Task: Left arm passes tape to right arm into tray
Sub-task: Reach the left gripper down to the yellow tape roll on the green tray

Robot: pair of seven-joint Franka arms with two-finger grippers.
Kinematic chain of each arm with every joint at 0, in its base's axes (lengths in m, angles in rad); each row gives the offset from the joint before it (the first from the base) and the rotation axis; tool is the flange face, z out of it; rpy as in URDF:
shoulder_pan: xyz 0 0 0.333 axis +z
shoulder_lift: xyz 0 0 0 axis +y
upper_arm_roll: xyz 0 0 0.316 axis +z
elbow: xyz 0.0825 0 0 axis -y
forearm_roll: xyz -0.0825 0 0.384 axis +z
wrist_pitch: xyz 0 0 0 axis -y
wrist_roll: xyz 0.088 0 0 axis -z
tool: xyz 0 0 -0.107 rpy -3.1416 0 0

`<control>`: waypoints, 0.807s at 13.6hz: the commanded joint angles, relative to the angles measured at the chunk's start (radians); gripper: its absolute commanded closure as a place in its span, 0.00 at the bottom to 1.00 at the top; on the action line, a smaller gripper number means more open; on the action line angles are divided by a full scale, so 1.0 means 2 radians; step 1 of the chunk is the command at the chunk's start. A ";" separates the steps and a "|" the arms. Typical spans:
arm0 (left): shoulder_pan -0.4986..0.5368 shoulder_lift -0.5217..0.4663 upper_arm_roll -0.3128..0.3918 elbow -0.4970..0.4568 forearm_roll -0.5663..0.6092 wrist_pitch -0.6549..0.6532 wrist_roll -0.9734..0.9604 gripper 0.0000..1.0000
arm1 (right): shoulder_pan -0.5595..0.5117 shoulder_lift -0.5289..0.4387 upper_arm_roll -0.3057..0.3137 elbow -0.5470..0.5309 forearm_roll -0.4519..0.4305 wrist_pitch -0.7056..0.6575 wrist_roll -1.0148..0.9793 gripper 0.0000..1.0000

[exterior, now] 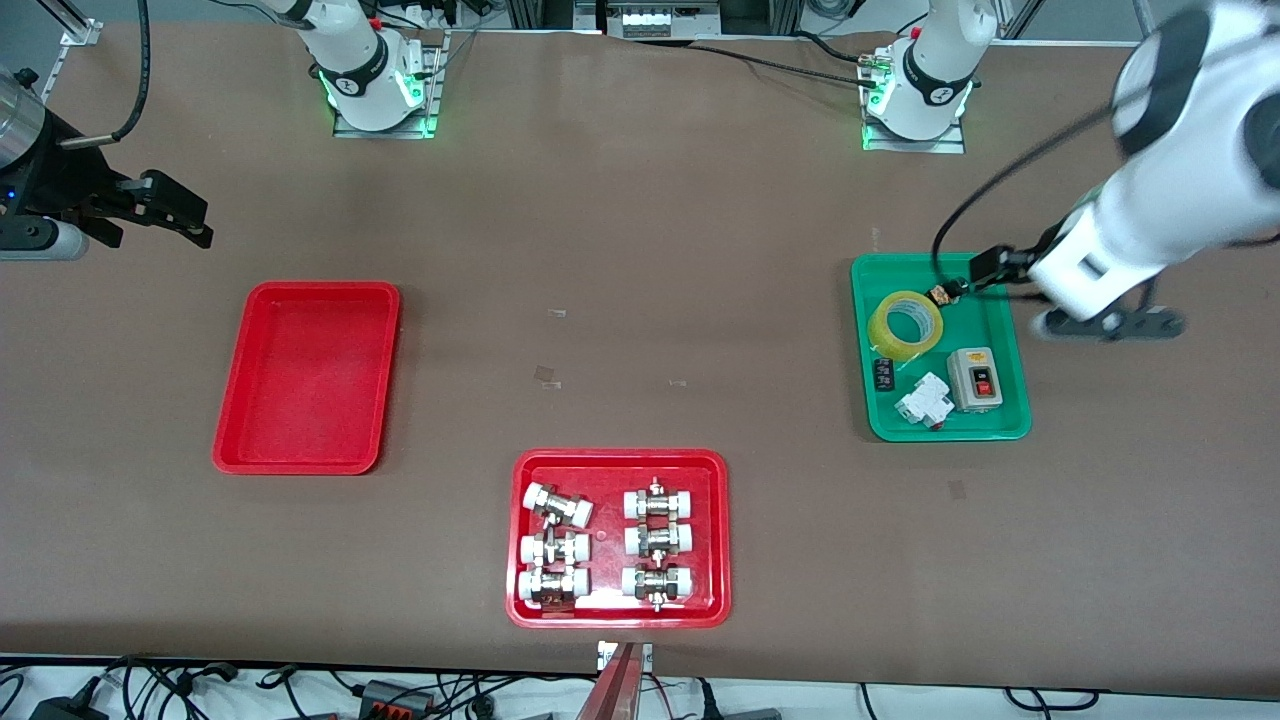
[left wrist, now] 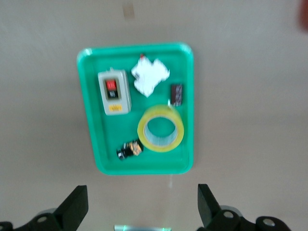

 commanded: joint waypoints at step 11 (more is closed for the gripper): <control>0.037 0.150 -0.003 -0.142 0.005 0.138 0.004 0.00 | -0.001 0.003 0.002 0.007 -0.002 -0.001 -0.004 0.00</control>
